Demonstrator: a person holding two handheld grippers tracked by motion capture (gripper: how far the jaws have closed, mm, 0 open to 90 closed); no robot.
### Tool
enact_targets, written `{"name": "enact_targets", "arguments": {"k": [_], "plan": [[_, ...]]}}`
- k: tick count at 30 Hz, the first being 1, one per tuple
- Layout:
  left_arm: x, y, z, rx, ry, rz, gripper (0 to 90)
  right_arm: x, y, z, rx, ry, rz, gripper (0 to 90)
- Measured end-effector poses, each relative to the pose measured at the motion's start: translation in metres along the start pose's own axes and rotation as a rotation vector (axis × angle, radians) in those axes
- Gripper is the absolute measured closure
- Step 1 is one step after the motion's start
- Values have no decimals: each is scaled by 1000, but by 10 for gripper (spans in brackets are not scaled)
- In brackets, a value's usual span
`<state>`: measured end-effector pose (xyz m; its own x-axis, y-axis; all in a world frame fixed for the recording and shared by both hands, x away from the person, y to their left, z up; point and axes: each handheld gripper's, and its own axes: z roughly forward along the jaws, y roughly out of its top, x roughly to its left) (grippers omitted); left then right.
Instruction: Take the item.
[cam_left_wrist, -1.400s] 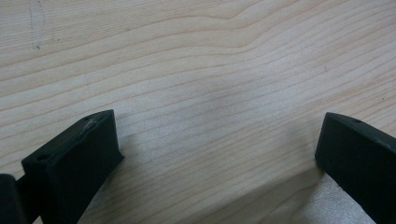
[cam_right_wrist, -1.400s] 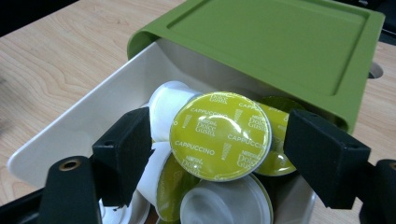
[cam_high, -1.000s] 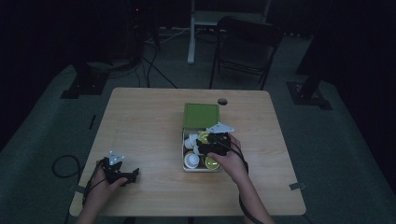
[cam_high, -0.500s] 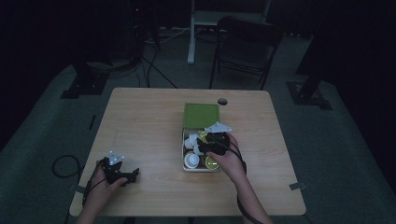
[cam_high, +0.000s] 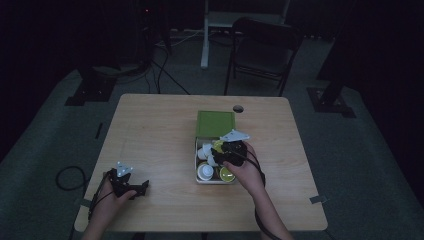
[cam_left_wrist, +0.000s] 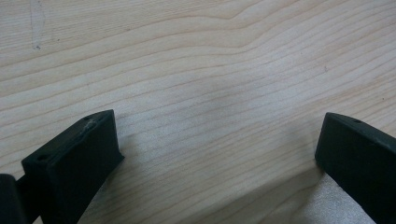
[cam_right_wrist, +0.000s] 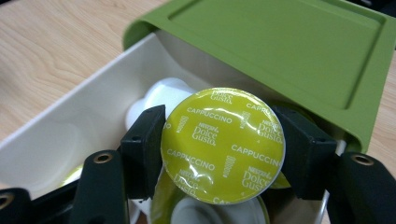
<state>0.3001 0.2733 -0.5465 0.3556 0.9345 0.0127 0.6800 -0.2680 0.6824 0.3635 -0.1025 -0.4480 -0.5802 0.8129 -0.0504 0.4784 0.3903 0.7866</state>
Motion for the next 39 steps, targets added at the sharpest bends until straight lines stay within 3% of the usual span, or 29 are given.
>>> {"name": "enact_targets", "arguments": {"k": [1, 3, 12, 31, 39], "plan": [[0, 0, 0, 0, 0, 0, 1, 0, 2, -4, -6, 29, 12, 379], [0, 0, 0, 0, 0, 2, 1, 0, 2, -6, -9, 45, 15, 379], [0, 0, 0, -2, -1, 1, 1, -2, 3, -19, -29, 53, 6, 379], [0, 0, 0, -2, 0, 1, 1, -21, -2, -42, -52, 21, 25, 379], [0, 0, 0, -2, 0, 1, 0, -35, -8, -50, -57, -12, 49, 379]]}}
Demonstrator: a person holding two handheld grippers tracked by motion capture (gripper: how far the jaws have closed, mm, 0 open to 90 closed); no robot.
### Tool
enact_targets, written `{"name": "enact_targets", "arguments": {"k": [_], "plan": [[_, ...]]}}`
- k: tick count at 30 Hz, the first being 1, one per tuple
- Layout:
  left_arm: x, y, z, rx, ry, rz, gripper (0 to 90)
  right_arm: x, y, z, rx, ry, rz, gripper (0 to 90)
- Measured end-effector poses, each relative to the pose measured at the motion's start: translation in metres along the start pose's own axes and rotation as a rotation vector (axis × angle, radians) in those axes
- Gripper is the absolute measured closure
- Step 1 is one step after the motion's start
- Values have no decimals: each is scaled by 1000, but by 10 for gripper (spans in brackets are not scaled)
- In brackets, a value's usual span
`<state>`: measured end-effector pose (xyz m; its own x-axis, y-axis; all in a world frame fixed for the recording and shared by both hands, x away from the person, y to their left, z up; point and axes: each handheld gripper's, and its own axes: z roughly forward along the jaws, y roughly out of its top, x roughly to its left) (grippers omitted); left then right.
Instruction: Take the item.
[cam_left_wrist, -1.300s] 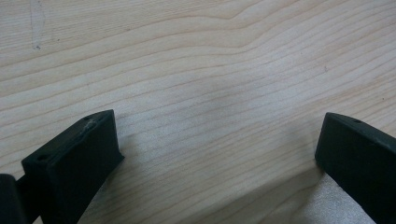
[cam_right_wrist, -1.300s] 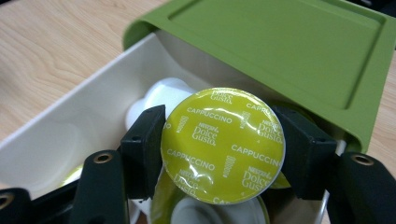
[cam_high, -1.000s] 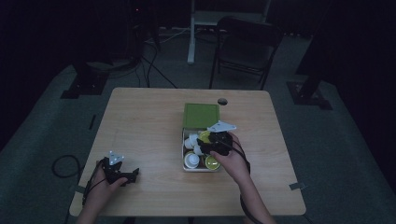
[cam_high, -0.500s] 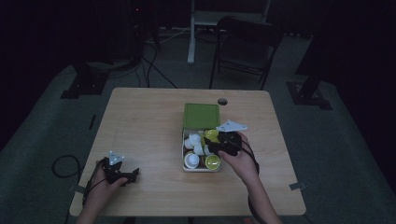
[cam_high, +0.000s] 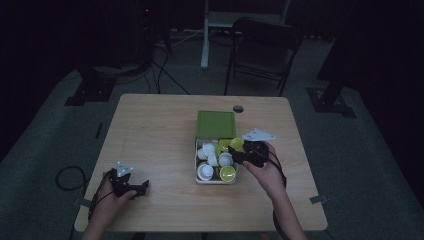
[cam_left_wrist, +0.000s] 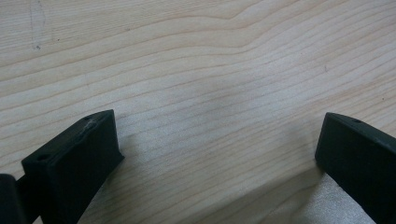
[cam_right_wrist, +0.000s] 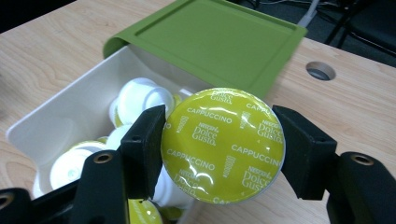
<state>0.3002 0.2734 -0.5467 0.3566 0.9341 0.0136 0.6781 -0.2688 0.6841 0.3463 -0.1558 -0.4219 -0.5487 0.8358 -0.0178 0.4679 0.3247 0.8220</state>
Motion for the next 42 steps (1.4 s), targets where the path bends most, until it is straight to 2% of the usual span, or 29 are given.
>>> {"name": "enact_targets", "arguments": {"k": [15, 24, 40, 42], "plan": [[0, 0, 0, 4, 0, 2, 1, -24, -13, -14, -5, -61, 37, 379], [0, 0, 0, 3, 0, 0, 1, -36, -30, -14, 6, -106, 51, 379], [0, 0, 0, 4, 0, 0, 1, -50, -58, -13, 47, -135, 86, 379], [0, 0, 0, 4, 0, -1, 1, -53, -64, -13, 61, -163, 92, 378]]}}
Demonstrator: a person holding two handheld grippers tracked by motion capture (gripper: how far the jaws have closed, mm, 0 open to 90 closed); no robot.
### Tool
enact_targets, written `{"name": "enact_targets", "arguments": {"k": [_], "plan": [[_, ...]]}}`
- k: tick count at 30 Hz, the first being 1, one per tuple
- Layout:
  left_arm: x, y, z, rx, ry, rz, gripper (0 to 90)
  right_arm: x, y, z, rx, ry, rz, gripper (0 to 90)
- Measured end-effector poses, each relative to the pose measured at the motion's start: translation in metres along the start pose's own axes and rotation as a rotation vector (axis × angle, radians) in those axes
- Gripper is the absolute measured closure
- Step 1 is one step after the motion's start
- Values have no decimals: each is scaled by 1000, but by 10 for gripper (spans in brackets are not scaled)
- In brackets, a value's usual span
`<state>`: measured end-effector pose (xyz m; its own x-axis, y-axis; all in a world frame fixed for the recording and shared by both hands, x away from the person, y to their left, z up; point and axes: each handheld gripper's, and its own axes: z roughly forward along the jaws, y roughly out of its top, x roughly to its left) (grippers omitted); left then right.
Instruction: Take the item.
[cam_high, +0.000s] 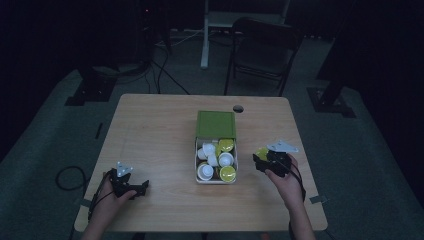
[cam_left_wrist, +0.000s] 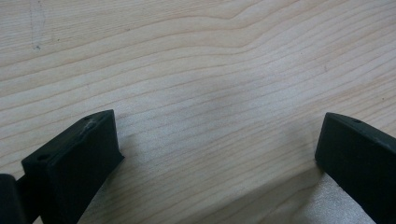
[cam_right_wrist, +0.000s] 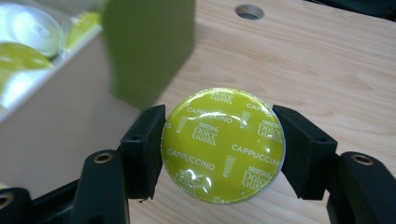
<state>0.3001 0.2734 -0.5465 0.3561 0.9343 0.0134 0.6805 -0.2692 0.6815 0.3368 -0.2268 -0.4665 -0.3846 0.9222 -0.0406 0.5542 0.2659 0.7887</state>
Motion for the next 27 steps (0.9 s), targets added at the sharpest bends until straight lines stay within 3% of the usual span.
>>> {"name": "enact_targets", "arguments": {"k": [27], "plan": [[0, 0, 0, -1, 0, -1, 1, -50, -49, 4, 74, -111, 126, 378]]}}
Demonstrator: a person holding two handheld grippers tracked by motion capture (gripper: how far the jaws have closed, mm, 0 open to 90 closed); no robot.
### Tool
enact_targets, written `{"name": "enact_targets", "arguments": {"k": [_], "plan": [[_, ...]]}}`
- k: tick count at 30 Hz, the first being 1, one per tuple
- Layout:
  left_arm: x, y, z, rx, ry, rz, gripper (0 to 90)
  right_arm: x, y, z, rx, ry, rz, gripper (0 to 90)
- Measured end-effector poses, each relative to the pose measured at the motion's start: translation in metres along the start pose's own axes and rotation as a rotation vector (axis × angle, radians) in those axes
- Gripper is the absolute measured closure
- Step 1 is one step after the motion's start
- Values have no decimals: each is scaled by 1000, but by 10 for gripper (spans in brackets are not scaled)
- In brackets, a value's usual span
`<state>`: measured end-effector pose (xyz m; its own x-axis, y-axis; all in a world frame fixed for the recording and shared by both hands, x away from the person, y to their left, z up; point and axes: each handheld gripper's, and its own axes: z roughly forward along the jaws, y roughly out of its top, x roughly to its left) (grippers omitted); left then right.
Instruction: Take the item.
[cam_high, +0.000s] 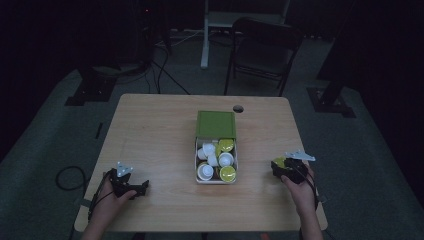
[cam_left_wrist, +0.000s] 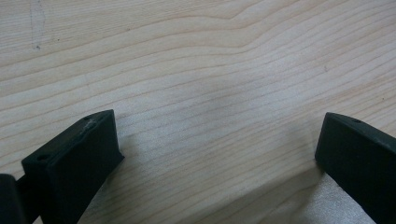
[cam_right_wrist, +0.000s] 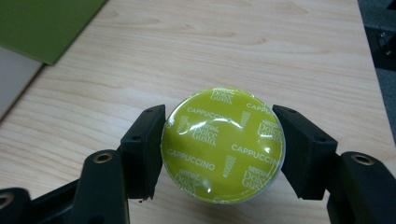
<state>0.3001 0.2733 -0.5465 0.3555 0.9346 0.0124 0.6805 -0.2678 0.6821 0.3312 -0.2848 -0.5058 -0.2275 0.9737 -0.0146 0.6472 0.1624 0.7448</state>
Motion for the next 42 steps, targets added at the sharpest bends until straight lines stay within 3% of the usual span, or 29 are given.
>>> {"name": "enact_targets", "arguments": {"k": [17, 31, 37, 42], "plan": [[0, 0, 0, 0, 0, 0, 1, -26, -19, -2, 28, -52, 37, 377], [0, 0, 0, 0, 0, 0, 1, -35, -30, 1, 54, -61, 59, 375], [0, 0, 0, 0, 0, 0, 1, -34, -30, 3, 75, -34, 78, 251], [0, 0, 0, 0, 0, 0, 1, -34, -26, 1, 63, -29, 94, 212]]}}
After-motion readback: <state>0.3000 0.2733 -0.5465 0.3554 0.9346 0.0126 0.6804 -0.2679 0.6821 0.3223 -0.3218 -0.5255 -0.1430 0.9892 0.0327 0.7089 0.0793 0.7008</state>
